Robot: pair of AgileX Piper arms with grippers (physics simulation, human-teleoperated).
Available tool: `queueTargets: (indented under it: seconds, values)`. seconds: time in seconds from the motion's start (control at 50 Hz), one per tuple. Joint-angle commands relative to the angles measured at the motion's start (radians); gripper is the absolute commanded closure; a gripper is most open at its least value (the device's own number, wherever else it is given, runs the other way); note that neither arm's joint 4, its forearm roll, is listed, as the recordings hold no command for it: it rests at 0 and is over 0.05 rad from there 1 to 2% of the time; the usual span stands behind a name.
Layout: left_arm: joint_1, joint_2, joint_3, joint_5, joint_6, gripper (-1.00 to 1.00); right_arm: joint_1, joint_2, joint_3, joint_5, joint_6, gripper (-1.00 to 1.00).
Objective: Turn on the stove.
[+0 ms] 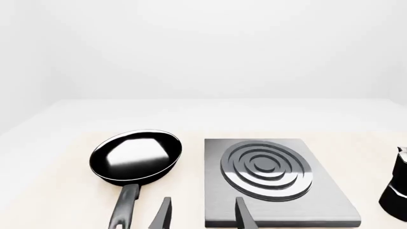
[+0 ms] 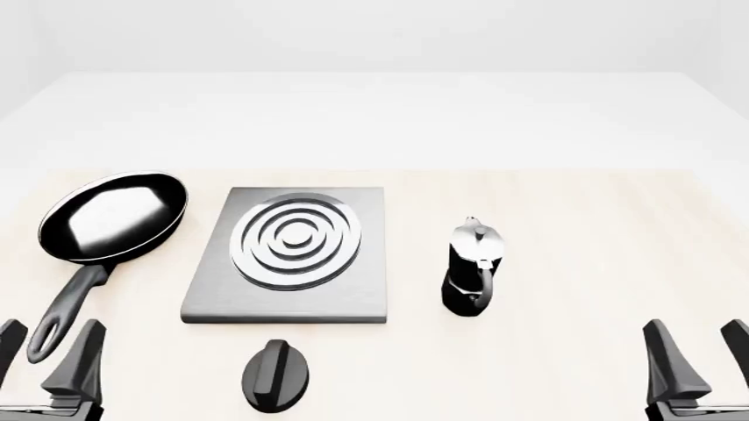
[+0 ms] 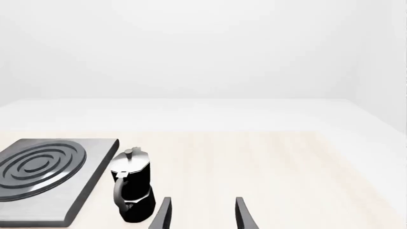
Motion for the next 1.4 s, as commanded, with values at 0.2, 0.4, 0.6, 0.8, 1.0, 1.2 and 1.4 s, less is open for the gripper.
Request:
queueTargets:
  seconds: [0.2, 0.4, 0.6, 0.8, 1.0, 1.2, 1.4]
  values:
    - [-0.004, 0.007, -0.025, 0.018, 0.032, -1.00, -0.006, 0.001, -0.002, -0.003, 0.001, -1.00]
    - [-0.028, 0.143, -0.060, -0.014, 0.052, -1.00, -0.006, 0.002, -0.001, -0.002, 0.004, -1.00]
    - [-0.075, 0.265, -0.149, 0.007, 0.063, -1.00, -0.005, 0.004, -0.001, -0.003, 0.008, -1.00]
    - [-0.153, 0.339, -0.240, 0.089, 0.022, -1.00, -0.003, 0.008, 0.000, -0.004, 0.009, -1.00]
    - [-0.201, 0.418, -0.298, 0.120, 0.012, -1.00, -0.004, 0.004, -0.001, -0.004, 0.008, -1.00]
    - [-0.236, 0.465, -0.335, 0.167, -0.018, -1.00, -0.005, 0.001, -0.001, -0.006, 0.005, -1.00]
    - [-0.276, 0.522, -0.341, 0.181, -0.082, -1.00, -0.006, 0.000, -0.001, -0.009, 0.003, -1.00]
